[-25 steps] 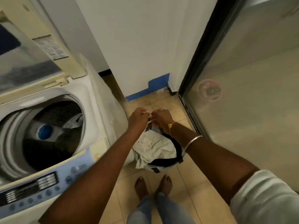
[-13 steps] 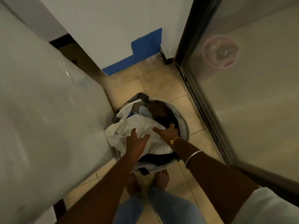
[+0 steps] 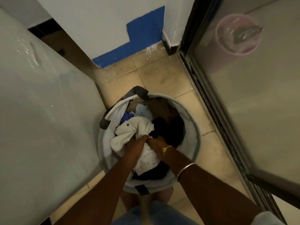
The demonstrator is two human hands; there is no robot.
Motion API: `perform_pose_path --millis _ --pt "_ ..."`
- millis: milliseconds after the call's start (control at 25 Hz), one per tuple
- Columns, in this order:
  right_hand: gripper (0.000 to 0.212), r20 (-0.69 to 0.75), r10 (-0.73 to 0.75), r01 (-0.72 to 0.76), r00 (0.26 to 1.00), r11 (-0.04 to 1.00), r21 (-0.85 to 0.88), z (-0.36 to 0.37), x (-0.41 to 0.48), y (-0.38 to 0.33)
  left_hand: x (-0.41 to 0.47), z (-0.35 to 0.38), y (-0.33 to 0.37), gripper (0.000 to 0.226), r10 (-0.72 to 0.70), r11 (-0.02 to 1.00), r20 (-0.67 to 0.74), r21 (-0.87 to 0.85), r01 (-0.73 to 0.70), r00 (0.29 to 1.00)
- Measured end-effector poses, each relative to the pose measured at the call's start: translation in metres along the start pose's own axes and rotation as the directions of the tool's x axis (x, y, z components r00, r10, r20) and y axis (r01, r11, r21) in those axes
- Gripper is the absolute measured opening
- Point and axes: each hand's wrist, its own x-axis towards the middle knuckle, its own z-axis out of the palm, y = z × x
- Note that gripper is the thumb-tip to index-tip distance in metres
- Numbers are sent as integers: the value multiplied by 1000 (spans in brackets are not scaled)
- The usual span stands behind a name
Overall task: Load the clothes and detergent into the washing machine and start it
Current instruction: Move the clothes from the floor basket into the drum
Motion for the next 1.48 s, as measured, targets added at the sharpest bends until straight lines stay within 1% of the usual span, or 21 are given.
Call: perform_pose_path --millis 80,200,320,440,520,600,640,680,720,760,840,960,1040,1120,1160,1240,1280,1320,1400,1440,1480 --pt "33 -31 -38 39 999 998 52 -5 -38 -13 -22 -13 10 61 40 999 30 5 -40 999" --pt "28 -26 -129 131 991 986 100 -16 -104 -41 -73 -29 38 51 157 985 -37 79 -153 987" --pt "14 -91 -141 157 986 968 196 -21 -168 -72 -136 -45 77 42 263 965 -62 2 -263 963" --pt "35 -102 -194 214 976 948 237 -26 -222 -97 -206 -68 118 41 360 931 -59 -36 -363 931" --pt "45 -34 -264 264 964 927 268 -28 -261 -114 -257 -85 145 44 389 916 -89 -63 -395 917" --pt "15 -71 -314 322 947 907 272 -21 -352 -144 -316 -107 170 46 422 899 -145 -59 -434 895" --pt "18 -74 -350 357 934 901 246 -16 -396 -158 -345 -118 183 46 450 885 -183 -42 -464 874" --pt "31 -63 -401 404 914 888 218 -12 -434 -169 -375 -131 195 48 490 860 -232 -26 -509 840" --pt "34 -37 -443 441 896 876 195 -5 -471 -181 -405 -145 207 49 534 827 -288 -17 -562 795" --pt "28 -4 -498 492 867 856 162 7 -507 -192 -436 -164 218 52 573 787 -349 -16 -616 742" --pt "20 47 -584 563 811 799 212 37 -567 -215 -491 -206 237 57 634 712 -441 13 -702 635" --pt "16 151 -698 638 700 707 305 107 -637 -250 -550 -286 257 62 633 643 -582 29 -765 510" --pt "20 289 -709 605 643 702 376 163 -671 -261 -563 -347 258 65 582 555 -708 -13 -831 400" --pt "38 367 -683 547 632 728 413 222 -685 -262 -560 -408 248 59 573 517 -757 38 -855 313" --pt "37 387 -668 543 635 743 391 253 -688 -259 -556 -438 239 55 566 533 -760 42 -845 319" --pt "12 401 -636 538 659 771 340 302 -680 -246 -539 -485 220 52 526 600 -743 -20 -800 413" --pt "11 424 -627 524 654 779 344 323 -666 -241 -524 -505 209 52 498 646 -723 -58 -761 479" --pt "20 453 -608 515 652 794 323 339 -646 -236 -510 -521 199 54 471 694 -687 -99 -713 554" --pt "32 501 -533 507 681 838 202 354 -633 -223 -490 -544 175 64 389 779 -591 -198 -595 706" --pt "30 502 -499 508 706 851 133 355 -629 -219 -481 -549 162 66 351 812 -555 -220 -540 754" --pt "26 488 -472 510 734 858 64 354 -623 -217 -477 -552 150 62 335 830 -545 -216 -515 769"
